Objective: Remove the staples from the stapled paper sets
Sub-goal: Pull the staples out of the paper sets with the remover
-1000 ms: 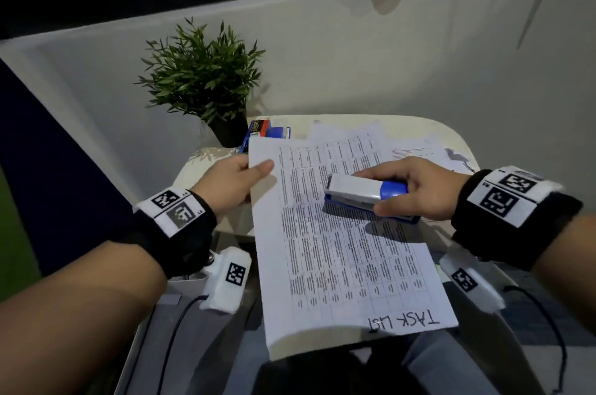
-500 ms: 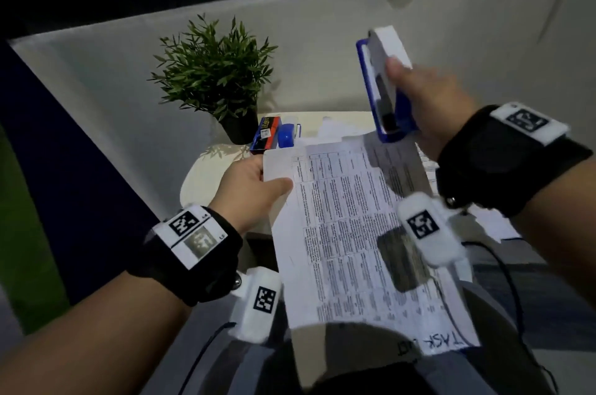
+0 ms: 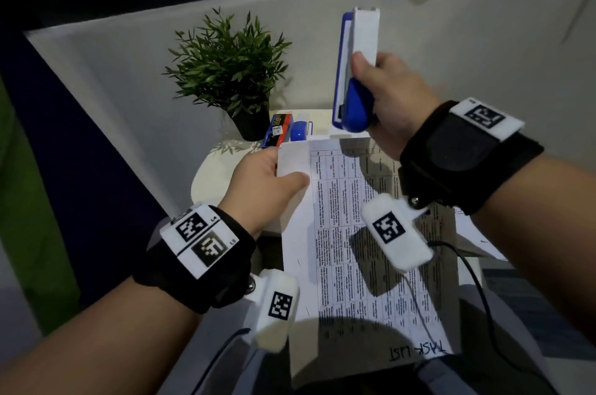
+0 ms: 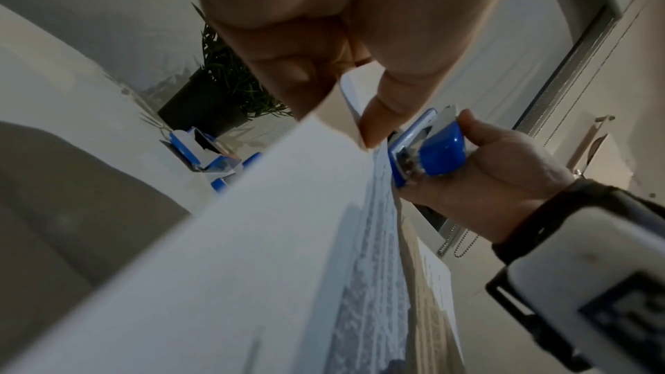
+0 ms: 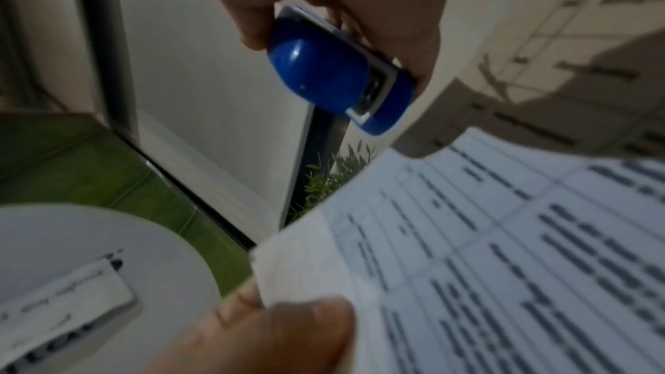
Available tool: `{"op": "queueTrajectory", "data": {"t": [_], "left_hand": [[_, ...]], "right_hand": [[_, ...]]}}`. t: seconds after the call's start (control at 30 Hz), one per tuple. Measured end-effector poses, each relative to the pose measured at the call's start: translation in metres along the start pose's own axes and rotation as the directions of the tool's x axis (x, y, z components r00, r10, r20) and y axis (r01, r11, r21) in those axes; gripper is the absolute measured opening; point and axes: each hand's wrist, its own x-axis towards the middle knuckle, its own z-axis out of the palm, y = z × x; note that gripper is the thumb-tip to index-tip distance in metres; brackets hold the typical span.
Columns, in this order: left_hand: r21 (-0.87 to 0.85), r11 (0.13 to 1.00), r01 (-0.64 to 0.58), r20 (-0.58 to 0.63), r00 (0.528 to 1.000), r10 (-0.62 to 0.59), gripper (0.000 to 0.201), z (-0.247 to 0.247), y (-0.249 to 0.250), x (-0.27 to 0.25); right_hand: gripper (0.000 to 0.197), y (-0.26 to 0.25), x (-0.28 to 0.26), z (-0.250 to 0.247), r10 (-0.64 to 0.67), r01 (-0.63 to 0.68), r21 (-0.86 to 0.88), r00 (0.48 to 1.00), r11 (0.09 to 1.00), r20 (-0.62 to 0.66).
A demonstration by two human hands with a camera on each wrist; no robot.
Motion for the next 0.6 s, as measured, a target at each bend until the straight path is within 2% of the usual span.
{"op": "queueTrajectory", "data": {"t": [0.07,0.1,0.13,0.23,0.3,0.33,0.5,0.6], "left_hand": [[-0.011,1.000,0.000,0.005,1.000,0.000,0.027,0.002,0.001,-0.001],[-0.019,1.000,0.001,0.009,1.000,-0.001,0.027,0.002,0.001,-0.002],[-0.024,1.000,-0.001,0.016,1.000,0.001,0.027,0.004,0.002,-0.003],[-0.013,0.999,-0.033,0.046,0.998,0.033,0.029,0.009,0.003,-0.005],[-0.009,0.999,-0.051,0.057,0.997,0.052,0.030,0.011,0.003,-0.007],[-0.011,0.998,-0.057,0.057,0.997,0.058,0.030,0.011,0.003,-0.007],[0.017,0.992,-0.122,0.038,0.992,0.121,0.034,0.011,0.001,-0.008],[0.022,0.990,-0.142,0.033,0.989,0.141,0.036,0.010,0.001,-0.010]], "right_hand": [[0.011,0.005,-0.006,0.003,0.028,-0.029,0.019,0.999,0.999,0.027],[0.012,0.006,-0.008,0.003,0.056,-0.057,0.008,0.998,0.998,0.018],[0.022,0.006,-0.012,0.006,0.064,-0.064,-0.009,0.998,0.998,-0.011],[0.022,0.012,-0.015,0.016,-0.045,0.035,-0.135,0.996,0.990,-0.075],[0.048,0.013,-0.016,0.021,-0.095,0.072,-0.204,0.990,0.976,-0.103],[0.054,0.015,-0.015,0.021,-0.126,0.097,-0.243,0.986,0.965,-0.109],[0.056,0.016,-0.013,0.017,-0.193,0.145,-0.404,0.978,0.903,-0.081],[0.072,0.013,-0.013,0.017,-0.179,0.121,-0.410,0.978,0.904,-0.106]]}}
